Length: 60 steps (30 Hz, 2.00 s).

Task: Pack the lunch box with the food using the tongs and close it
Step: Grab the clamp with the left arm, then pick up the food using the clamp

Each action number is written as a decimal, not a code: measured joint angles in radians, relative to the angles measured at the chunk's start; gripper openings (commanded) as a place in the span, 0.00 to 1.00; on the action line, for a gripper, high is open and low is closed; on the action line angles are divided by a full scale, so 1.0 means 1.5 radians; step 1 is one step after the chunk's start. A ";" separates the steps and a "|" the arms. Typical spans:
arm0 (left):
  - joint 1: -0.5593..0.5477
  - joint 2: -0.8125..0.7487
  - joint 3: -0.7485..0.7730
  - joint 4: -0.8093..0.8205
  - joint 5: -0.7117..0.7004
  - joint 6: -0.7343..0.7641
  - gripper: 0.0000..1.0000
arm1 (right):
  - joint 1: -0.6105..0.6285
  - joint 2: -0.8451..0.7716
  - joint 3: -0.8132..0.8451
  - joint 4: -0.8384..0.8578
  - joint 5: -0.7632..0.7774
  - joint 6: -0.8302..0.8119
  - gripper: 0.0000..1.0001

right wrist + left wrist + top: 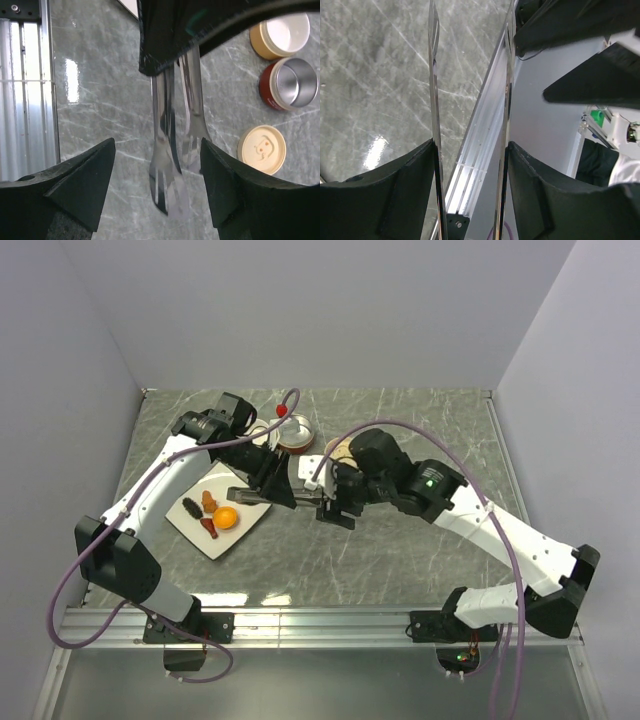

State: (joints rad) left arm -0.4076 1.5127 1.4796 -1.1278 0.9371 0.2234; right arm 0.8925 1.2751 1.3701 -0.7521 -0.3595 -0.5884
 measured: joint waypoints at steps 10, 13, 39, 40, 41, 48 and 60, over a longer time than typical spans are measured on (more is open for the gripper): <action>0.001 0.000 0.000 -0.010 0.032 0.003 0.61 | 0.045 0.051 0.014 0.000 0.047 -0.021 0.59; 0.001 0.000 0.000 -0.017 0.041 0.013 0.60 | 0.048 0.056 0.014 0.001 0.057 -0.024 0.49; 0.004 0.000 -0.002 -0.061 0.075 0.071 0.49 | 0.052 0.061 0.014 0.004 0.090 -0.013 0.69; 0.004 0.000 -0.003 -0.065 0.074 0.072 0.49 | 0.052 0.061 0.016 0.003 0.096 -0.009 0.72; 0.004 0.000 -0.004 -0.065 0.072 0.071 0.49 | 0.052 0.063 0.022 0.002 0.106 -0.003 0.74; 0.060 -0.008 -0.014 -0.063 0.023 0.073 0.50 | 0.043 0.055 0.047 0.009 0.135 0.024 0.79; 0.282 -0.032 0.014 -0.125 -0.078 0.174 0.52 | -0.121 -0.094 0.021 0.024 0.097 0.074 0.83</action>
State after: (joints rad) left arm 0.0154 1.4643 1.5009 -1.3151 0.8200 0.4850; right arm 0.7113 1.1343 1.4017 -0.7166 -0.2142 -0.4778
